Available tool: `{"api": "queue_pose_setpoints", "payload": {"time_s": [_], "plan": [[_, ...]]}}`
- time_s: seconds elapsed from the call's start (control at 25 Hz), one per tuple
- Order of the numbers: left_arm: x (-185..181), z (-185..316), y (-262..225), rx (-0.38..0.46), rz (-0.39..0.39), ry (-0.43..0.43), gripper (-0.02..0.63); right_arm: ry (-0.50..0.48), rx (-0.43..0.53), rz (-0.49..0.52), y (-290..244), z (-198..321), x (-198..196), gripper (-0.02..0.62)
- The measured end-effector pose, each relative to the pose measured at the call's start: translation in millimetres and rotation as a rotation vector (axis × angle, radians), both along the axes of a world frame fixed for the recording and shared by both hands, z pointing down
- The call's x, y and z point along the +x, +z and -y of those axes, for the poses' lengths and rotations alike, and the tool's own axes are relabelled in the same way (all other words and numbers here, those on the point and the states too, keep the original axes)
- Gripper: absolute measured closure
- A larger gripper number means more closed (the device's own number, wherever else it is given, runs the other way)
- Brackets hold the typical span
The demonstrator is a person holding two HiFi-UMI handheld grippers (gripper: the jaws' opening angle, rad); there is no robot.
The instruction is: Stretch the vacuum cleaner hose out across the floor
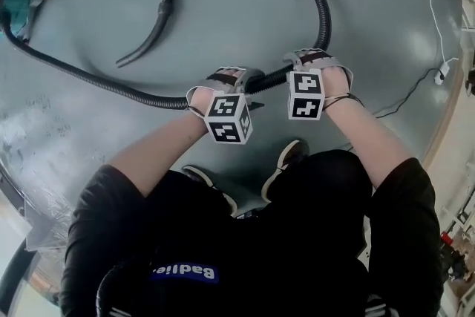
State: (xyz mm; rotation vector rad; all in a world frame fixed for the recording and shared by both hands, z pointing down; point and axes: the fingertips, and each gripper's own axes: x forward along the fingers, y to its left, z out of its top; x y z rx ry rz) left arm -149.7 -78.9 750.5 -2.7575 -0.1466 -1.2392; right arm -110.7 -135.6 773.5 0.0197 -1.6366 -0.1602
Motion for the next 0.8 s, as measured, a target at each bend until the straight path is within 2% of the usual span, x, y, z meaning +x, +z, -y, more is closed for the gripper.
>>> {"api": "queue_pose_setpoints", "payload": {"time_s": [0.12, 0.16, 0.2, 0.28, 0.36, 0.52, 0.68, 0.8], "plan": [[6.1, -9.3, -0.8, -0.104, 0.057, 0.027, 0.288, -0.015, 0.015, -0.058, -27.1, -16.8, -4.8, 0.385], [4.8, -14.9, -3.5, -0.154, 0.077, 0.040, 0.342, -0.026, 0.017, -0.074, -33.0, -23.3, -6.3, 0.383], [2.6, -19.8, -8.5, -0.196, 0.086, 0.055, 0.369, -0.035, 0.016, -0.082, -37.6, -29.3, -7.8, 0.383], [-3.4, -26.2, -23.5, -0.244, 0.073, 0.090, 0.384, -0.046, 0.011, -0.065, -44.8, -38.4, -11.8, 0.384], [-12.2, -29.9, -41.3, -0.263, 0.052, 0.124, 0.390, -0.082, 0.024, -0.065, -48.8, -42.9, -12.0, 0.385], [-18.2, -42.7, -74.8, -0.271, 0.021, 0.184, 0.390, -0.189, 0.039, -0.181, -44.7, -49.3, 18.3, 0.383], [-18.8, -49.1, -79.5, -0.248, 0.030, 0.194, 0.387, -0.262, 0.064, -0.131, -48.2, -45.5, 28.3, 0.383], [-14.2, -48.2, -80.1, -0.243, 0.007, 0.199, 0.387, -0.271, 0.098, -0.105, -40.6, -27.8, 60.6, 0.380]]}}
